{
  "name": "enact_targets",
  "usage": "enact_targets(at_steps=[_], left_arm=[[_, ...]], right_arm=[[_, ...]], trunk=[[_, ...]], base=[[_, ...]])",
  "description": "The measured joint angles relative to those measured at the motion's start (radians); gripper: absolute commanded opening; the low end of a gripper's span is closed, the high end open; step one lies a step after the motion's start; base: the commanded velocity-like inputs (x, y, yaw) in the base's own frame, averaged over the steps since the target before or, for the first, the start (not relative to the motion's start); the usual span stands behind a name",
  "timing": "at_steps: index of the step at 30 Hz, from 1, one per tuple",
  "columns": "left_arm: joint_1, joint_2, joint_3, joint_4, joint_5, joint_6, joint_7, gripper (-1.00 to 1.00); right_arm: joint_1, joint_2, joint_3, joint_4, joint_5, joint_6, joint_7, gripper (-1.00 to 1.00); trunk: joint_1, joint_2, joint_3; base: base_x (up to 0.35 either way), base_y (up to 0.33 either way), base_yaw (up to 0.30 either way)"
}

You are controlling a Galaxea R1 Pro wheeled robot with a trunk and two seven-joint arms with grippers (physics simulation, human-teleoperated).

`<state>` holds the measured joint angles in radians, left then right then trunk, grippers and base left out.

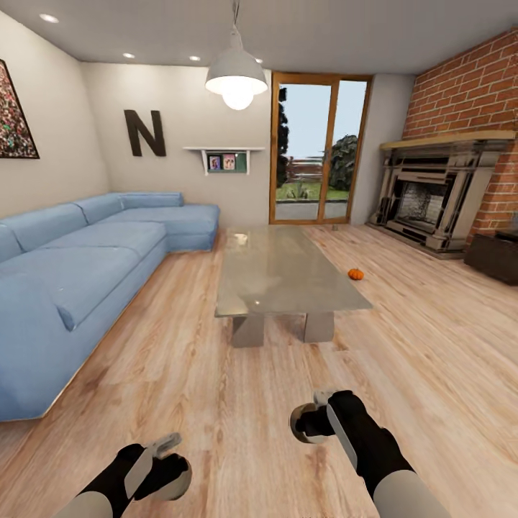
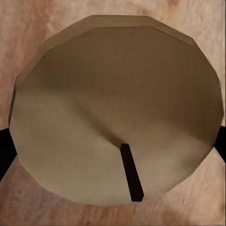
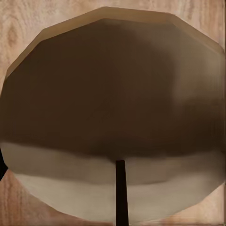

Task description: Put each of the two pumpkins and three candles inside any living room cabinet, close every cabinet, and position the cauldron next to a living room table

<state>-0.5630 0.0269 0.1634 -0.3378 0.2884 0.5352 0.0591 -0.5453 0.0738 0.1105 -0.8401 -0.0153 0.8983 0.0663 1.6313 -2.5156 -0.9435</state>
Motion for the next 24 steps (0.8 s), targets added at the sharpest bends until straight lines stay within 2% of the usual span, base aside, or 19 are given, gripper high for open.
enact_targets(at_steps=[8, 13, 17, 24], left_arm=[[0.0, -0.003, 0.0, 0.0, -0.001, -0.001, 0.0, -1.0], [0.0, -0.004, 0.0, 0.031, -0.004, -0.061, 0.0, -1.0], [0.0, -0.004, 0.001, 0.042, -0.002, -0.076, 0.0, -1.0], [0.0, -0.003, 0.001, 0.044, -0.002, -0.08, 0.0, -1.0]], right_arm=[[0.0, 0.0, 0.0, 0.0, 0.0, -0.001, 0.0, -1.0], [0.0, 0.0, 0.001, 0.0, -0.002, -0.002, 0.0, -1.0], [0.0, 0.0, -0.001, 0.0, -0.001, -0.002, 0.0, -1.0], [0.0, 0.0, 0.0, 0.0, -0.001, 0.001, 0.0, -1.0]], trunk=[[0.0, 0.0, 0.004], [0.0, 0.0, 0.007], [0.0, 0.0, 0.009], [0.0, 0.0, 0.01]], base=[[0.0, 0.0, -0.296], [0.044, -0.038, -0.296], [0.174, -0.178, -0.286], [0.213, -0.217, -0.067]])
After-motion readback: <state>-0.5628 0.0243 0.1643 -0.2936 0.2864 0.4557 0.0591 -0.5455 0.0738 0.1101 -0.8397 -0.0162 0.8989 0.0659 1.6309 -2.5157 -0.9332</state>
